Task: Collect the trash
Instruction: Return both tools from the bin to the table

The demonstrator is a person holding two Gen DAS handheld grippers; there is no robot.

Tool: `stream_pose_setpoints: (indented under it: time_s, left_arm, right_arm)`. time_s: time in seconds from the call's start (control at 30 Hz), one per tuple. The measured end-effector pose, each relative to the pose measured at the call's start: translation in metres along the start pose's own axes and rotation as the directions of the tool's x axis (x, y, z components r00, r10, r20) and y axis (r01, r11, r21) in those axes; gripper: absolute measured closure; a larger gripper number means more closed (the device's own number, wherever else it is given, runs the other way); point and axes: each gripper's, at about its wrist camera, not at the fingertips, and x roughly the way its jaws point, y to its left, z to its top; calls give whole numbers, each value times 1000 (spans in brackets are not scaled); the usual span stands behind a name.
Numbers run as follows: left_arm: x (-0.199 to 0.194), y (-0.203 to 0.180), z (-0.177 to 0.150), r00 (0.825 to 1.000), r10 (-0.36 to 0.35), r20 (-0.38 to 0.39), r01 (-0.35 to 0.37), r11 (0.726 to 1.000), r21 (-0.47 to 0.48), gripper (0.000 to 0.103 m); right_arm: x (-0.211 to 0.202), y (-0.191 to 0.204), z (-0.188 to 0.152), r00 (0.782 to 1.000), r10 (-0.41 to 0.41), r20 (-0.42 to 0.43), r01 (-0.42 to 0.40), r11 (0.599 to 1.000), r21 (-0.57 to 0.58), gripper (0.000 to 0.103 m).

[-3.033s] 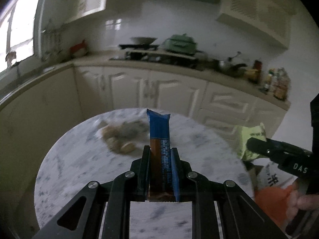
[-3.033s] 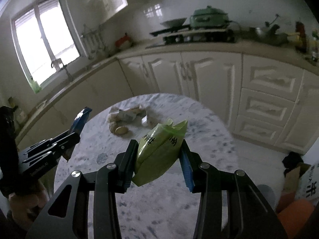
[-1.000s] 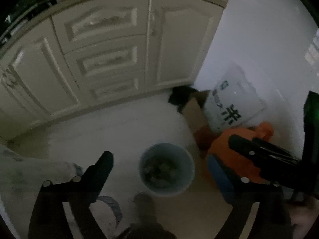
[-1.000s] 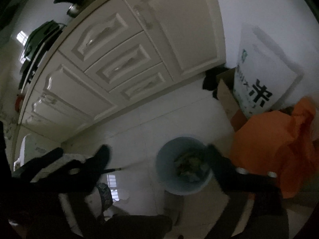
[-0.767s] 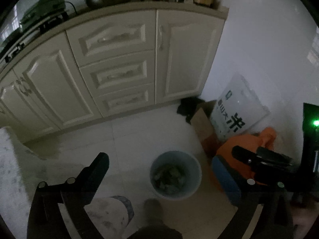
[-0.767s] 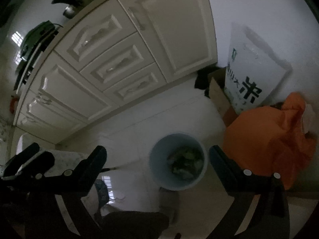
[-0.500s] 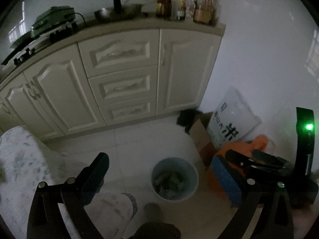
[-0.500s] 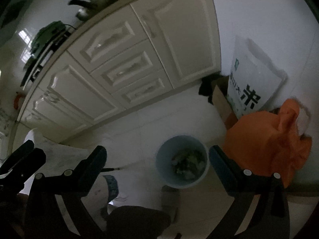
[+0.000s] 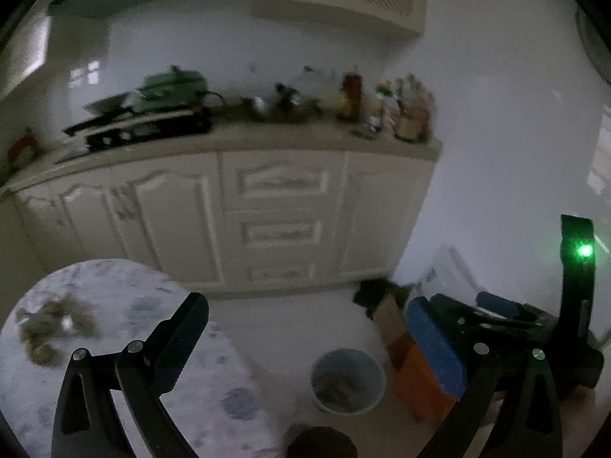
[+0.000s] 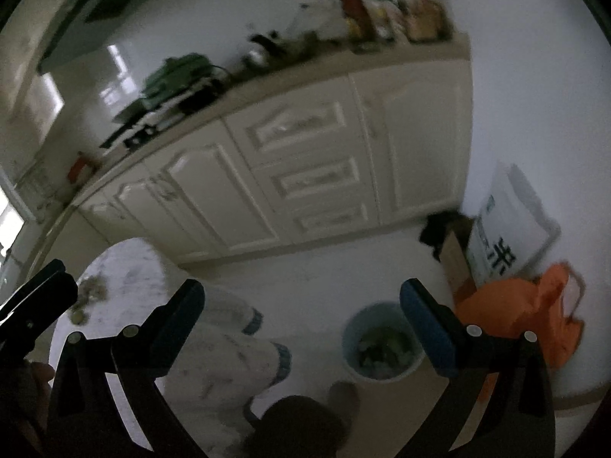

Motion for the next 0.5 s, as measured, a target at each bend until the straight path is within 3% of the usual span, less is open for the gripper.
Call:
stream_pose_setpoints:
  time_s: [0.23,0.5]
  left_arm:
    - [-82,49,-29,991,104,78,-96,991,-98,1]
    - [-178,87,-68,950,271,156,-239,951,-196,1]
  right_arm:
    - [-31,76,5,996,61,60,-52,989,-139,0]
    - [-50,174,-9,980,188,70,-159,942,-295,0]
